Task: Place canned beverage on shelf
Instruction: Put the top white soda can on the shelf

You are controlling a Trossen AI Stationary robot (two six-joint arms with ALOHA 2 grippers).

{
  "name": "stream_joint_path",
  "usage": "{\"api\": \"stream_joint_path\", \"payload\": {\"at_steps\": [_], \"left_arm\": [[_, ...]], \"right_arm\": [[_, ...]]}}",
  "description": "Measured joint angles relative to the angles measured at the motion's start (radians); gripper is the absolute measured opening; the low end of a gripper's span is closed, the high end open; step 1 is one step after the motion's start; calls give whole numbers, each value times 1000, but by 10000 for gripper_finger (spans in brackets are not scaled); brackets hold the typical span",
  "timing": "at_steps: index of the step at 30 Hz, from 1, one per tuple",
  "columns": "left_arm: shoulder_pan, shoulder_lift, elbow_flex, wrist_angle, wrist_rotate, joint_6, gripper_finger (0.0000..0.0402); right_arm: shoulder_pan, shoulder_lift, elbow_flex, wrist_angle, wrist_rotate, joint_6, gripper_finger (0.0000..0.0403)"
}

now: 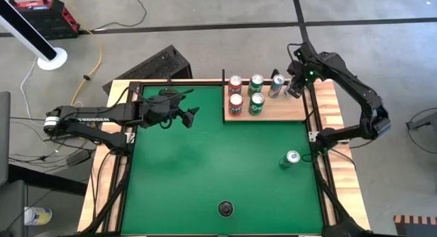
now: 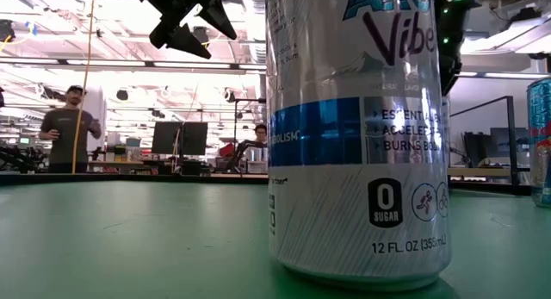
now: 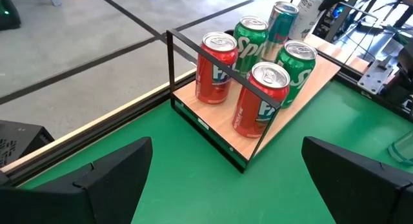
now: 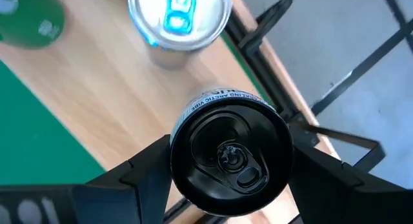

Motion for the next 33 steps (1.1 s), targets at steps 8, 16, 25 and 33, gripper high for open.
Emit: {"api": "stream_joint_path", "payload": {"at_steps": [8,16,25,33], "left_arm": [[0,0,0,0,0,0,384],[0,0,0,0,1,3,384],[0,0,0,-1,1,11,384],[0,0,0,-3,1,12,384]], "right_arm": [[0,80,54,-40,24,17,278],[0,117,97,-81,33,17,278],[-7,124,104,-88,39,18,278],[1,124,104,-87,30,18,326]]}}
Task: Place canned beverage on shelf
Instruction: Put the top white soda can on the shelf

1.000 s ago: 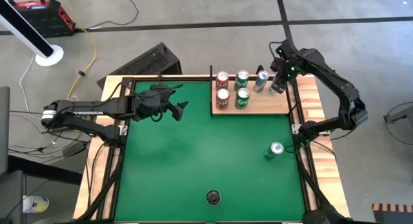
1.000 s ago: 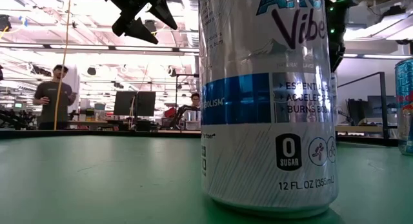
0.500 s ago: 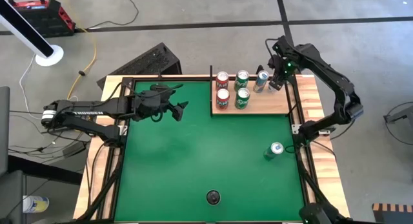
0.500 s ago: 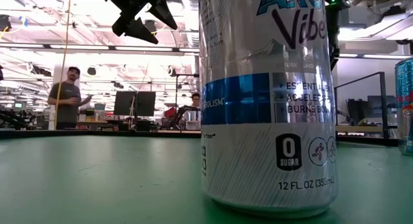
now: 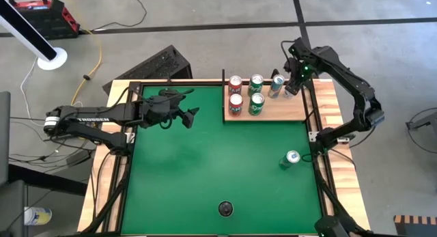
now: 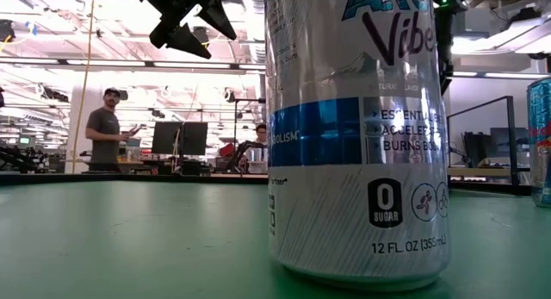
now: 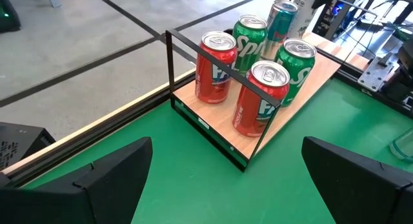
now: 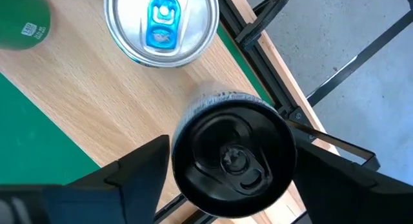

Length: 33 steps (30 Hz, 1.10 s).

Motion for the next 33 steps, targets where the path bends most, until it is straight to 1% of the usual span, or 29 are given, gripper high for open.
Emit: {"api": "stream_joint_path", "payload": {"at_steps": [2,4,17,19,25,33], "left_arm": [[0,0,0,0,0,0,384],[0,0,0,0,0,0,384],[0,0,0,-1,0,21,384],[0,0,0,-1,0,22,384],[0,0,0,-1,0,37,384],[0,0,0,-1,5,45,384]], "right_arm": [[1,0,0,2,0,0,339],[1,0,0,3,0,0,345],[1,0,0,11,13,1,344],[10,0,0,13,32,2,342],[51,0,0,18,141,0,336],[64,-1,0,19,195,0,336]]}}
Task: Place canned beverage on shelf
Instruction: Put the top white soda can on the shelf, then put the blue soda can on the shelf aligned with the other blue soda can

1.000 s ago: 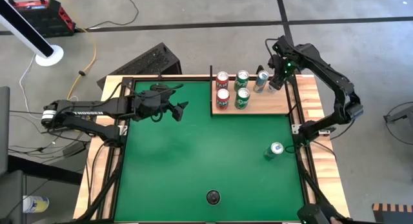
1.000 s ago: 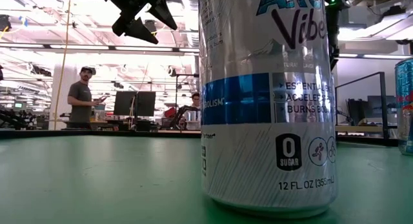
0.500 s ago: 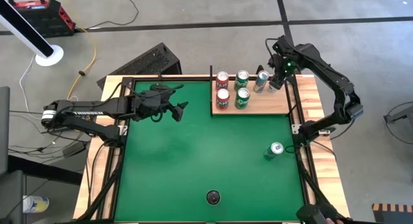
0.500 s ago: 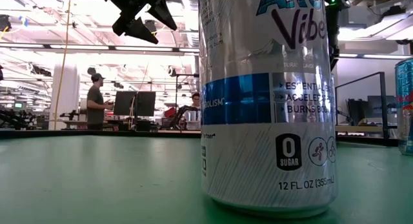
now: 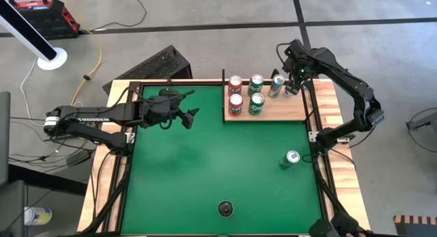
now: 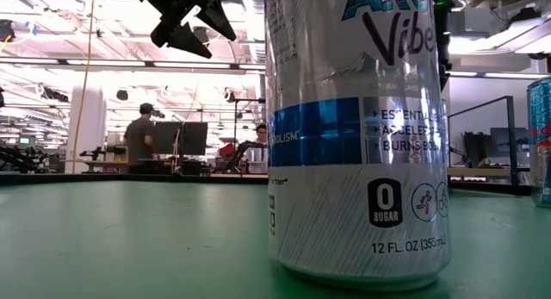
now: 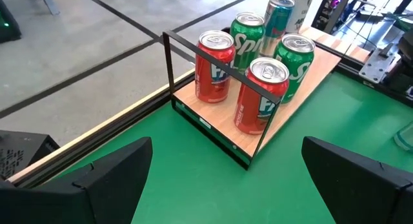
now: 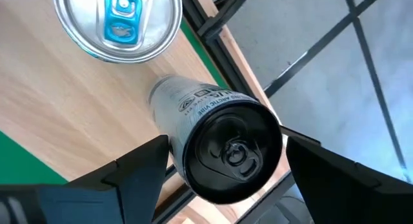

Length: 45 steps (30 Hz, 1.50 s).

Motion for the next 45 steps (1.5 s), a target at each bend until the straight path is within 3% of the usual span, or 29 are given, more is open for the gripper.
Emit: {"api": "stream_joint_path", "payload": {"at_steps": [27,36,39,45], "left_arm": [[0,0,0,-5,6,8,384],[0,-12,2,0,23,32,384],[0,-21,2,5,35,42,384],[-2,-25,2,-2,59,77,384]], "right_arm": [[54,-34,1,-15,71,-16,336],[119,-35,156,-79,66,57,336],[170,-36,221,-136,-18,140,336],[374,-85,250,-231,-324,377,335]]}}
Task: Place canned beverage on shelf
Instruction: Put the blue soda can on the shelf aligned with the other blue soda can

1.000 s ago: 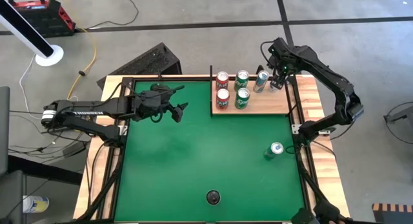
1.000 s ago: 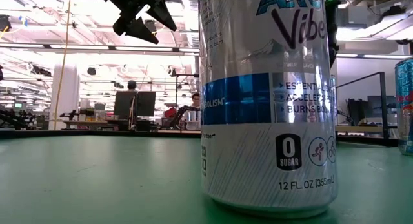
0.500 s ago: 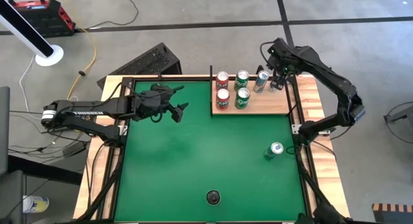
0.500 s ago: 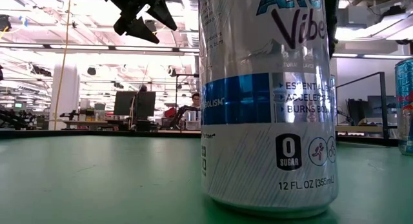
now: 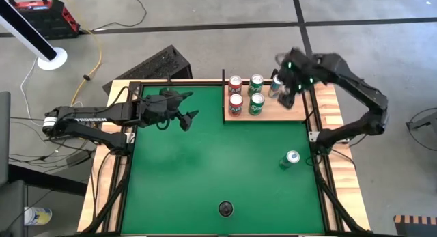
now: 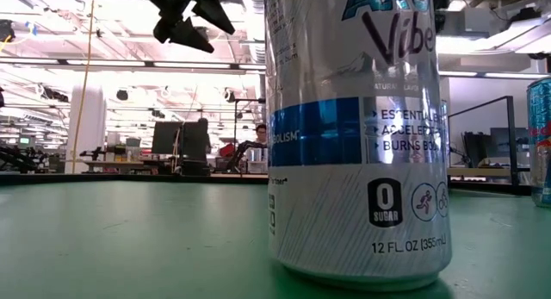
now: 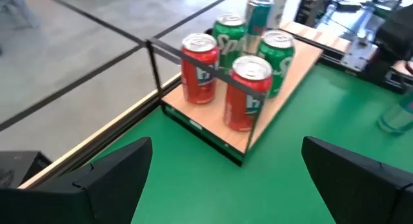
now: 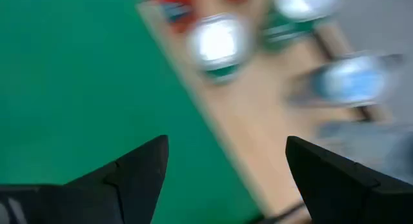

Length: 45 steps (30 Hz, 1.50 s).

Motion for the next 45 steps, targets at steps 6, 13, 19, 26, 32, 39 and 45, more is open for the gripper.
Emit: {"api": "stream_joint_path", "payload": {"at_steps": [6,13,19,26,32,39,45], "left_arm": [[-1,0,0,-4,48,51,384],[-1,0,0,17,83,131,384],[5,0,0,53,136,174,384],[47,0,0,59,220,164,384],[65,0,0,59,252,139,384],[65,0,0,59,252,119,384],[65,0,0,59,250,96,384]], "right_arm": [[372,-86,-48,-94,-37,441,328],[790,-133,-134,-101,91,1115,327],[966,-109,-272,-109,121,1440,327],[1016,-74,-367,-99,69,1546,336],[1014,-65,-425,-46,65,1522,354],[1014,-67,-490,-20,46,1488,356],[1004,-67,-506,9,46,1429,356]]}}
